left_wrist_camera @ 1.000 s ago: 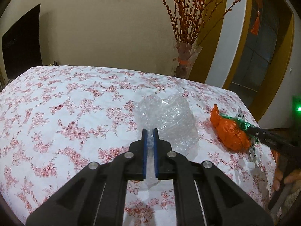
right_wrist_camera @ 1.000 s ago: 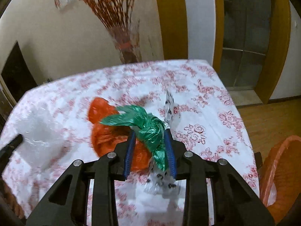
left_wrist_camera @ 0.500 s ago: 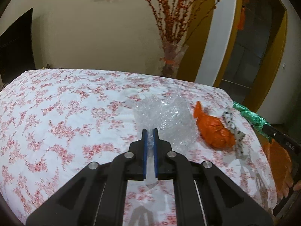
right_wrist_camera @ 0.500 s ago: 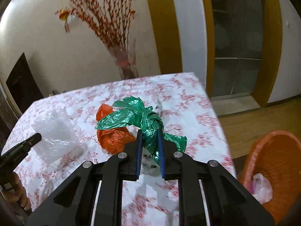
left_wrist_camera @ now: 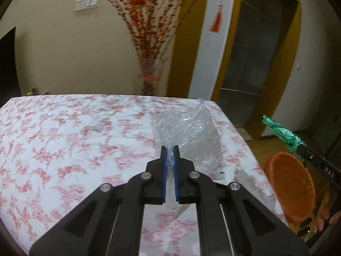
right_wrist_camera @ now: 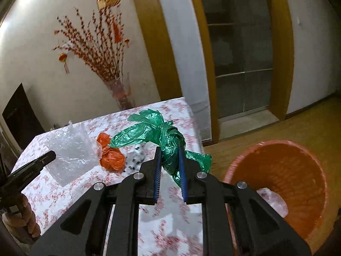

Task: Collect trash
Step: 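Carry the bubble wrap and green bag over the wastebasket with both tools, then open both tools to drop the bubble wrap and green bag, then grasp the orange bag with the left tool while the right tool grasps the white paw-print bag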

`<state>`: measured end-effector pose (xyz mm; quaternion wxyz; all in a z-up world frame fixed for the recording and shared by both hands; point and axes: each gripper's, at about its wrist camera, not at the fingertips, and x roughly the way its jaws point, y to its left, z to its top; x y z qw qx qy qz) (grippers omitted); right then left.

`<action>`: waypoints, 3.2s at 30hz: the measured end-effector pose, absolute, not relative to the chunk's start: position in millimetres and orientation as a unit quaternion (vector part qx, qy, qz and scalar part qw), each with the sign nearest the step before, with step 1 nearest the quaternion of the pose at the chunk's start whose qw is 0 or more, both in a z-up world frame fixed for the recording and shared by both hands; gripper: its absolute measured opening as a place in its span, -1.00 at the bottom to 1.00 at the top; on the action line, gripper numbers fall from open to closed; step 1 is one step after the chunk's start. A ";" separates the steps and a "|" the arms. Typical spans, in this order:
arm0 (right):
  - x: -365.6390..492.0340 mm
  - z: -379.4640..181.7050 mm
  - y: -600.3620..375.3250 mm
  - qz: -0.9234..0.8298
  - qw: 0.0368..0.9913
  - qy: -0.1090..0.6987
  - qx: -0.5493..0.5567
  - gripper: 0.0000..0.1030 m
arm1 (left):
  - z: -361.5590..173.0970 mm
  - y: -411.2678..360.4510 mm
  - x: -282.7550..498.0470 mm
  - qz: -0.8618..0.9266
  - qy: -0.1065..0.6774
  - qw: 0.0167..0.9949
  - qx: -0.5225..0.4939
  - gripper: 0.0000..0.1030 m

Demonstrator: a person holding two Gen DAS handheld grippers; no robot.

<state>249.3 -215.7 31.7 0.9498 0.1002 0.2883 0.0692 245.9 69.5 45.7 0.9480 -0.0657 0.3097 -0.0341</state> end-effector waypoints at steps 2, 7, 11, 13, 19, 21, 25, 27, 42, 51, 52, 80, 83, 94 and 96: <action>242.5 32.4 -225.2 0.060 0.951 0.284 0.105 -0.69 | 47.1 56.1 244.8 -0.045 0.310 0.947 -0.064 -0.86; 225.9 32.8 -249.9 0.037 0.953 0.276 0.117 -0.69 | 49.1 19.5 240.9 -0.075 0.312 0.946 -0.054 -0.86; 214.3 33.8 -271.3 0.020 0.954 0.271 0.127 -0.69 | 50.3 -7.5 239.4 -0.097 0.313 0.944 -0.049 -0.86; 210.0 33.3 -279.3 0.012 0.954 0.269 0.130 -0.69 | 51.5 -21.6 238.6 -0.108 0.314 0.942 -0.047 -0.86; 197.4 32.8 -304.4 -0.011 0.956 0.260 0.139 -0.69 | 51.6 -61.9 236.8 -0.140 0.318 0.937 -0.038 -0.86; 194.1 32.8 -312.5 -0.020 0.956 0.257 0.142 -0.69 | 51.4 -75.1 236.3 -0.151 0.320 0.935 -0.036 -0.86; 185.0 31.1 -333.2 -0.041 0.955 0.252 0.149 -0.69 | 51.3 -97.6 236.1 -0.169 0.322 0.931 -0.033 -0.86; 181.9 30.6 -341.9 -0.050 0.955 0.250 0.153 -0.69 | 51.6 -108.6 235.6 -0.178 0.323 0.929 -0.032 -0.86; 171.2 25.6 -386.5 -0.099 0.948 0.245 0.179 -0.69 | 38.4 -181.1 237.8 -0.235 0.344 0.909 -0.023 -0.86; 177.0 17.6 -393.9 -0.101 0.943 0.251 0.193 -0.64 | 23.5 -204.2 243.2 -0.246 0.358 0.900 -0.019 -0.72; 177.9 14.7 -395.8 -0.100 0.941 0.254 0.200 -0.60 | 20.8 -206.2 244.2 -0.245 0.362 0.899 -0.017 -0.63; 188.7 6.6 -365.3 -0.091 0.944 0.281 0.147 0.06 | -15.4 -89.0 265.5 -0.089 0.390 0.917 -0.004 0.24; 191.9 4.9 -358.4 -0.085 0.944 0.285 0.142 0.06 | -17.9 -70.3 270.2 -0.069 0.394 0.916 -0.012 0.25; 211.9 -4.6 -323.5 -0.064 0.948 0.295 0.098 0.39 | -14.8 19.9 324.8 0.044 0.379 0.922 -0.067 0.43; 216.1 -7.1 -317.7 -0.067 0.949 0.295 0.092 0.59 | -16.1 31.3 336.5 0.051 0.381 0.919 -0.083 0.44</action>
